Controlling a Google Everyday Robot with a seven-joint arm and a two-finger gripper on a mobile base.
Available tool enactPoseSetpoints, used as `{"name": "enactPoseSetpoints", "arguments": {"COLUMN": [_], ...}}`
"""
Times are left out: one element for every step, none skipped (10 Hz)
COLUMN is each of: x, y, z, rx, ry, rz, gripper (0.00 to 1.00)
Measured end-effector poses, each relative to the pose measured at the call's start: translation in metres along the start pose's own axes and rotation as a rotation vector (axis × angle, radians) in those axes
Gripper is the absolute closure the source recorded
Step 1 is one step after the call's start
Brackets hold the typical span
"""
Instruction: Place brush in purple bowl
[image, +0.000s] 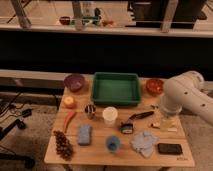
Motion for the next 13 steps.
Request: {"name": "enactPoseSetpoints", "arguments": {"x": [-0.016, -0.036, -0.054, -0.069, -0.081, -0.086, -0.088, -0.088, -0.09, -0.093, -0.091, -0.092, -0.094], "y": [0.002, 0.004, 0.004, 0.002, 0.001, 0.0, -0.004, -0.01, -0.021, -0.026, -0.031, -0.033, -0.036], "z": [0.005, 0.009, 0.012, 0.015, 0.017, 0.018, 0.021, 0.025, 0.036, 0.044, 0.054, 0.06, 0.069], "rx": [-0.004, -0.007, -0.007, -0.006, -0.006, -0.006, -0.006, -0.008, -0.014, -0.022, -0.03, -0.039, -0.049], "ry": [-0.007, -0.016, -0.027, -0.036, -0.048, -0.054, -0.064, -0.068, -0.077, -0.08, -0.076, -0.078, -0.079], "rz": [-0.021, -0.046, -0.071, -0.092, -0.111, -0.118, -0.12, -0.118, -0.116, -0.118, -0.116, -0.113, -0.111], "gripper": [0.2, 0.2, 0.2, 0.2, 0.2, 0.2, 0.2, 0.2, 0.2, 0.2, 0.2, 0.2, 0.2]}}
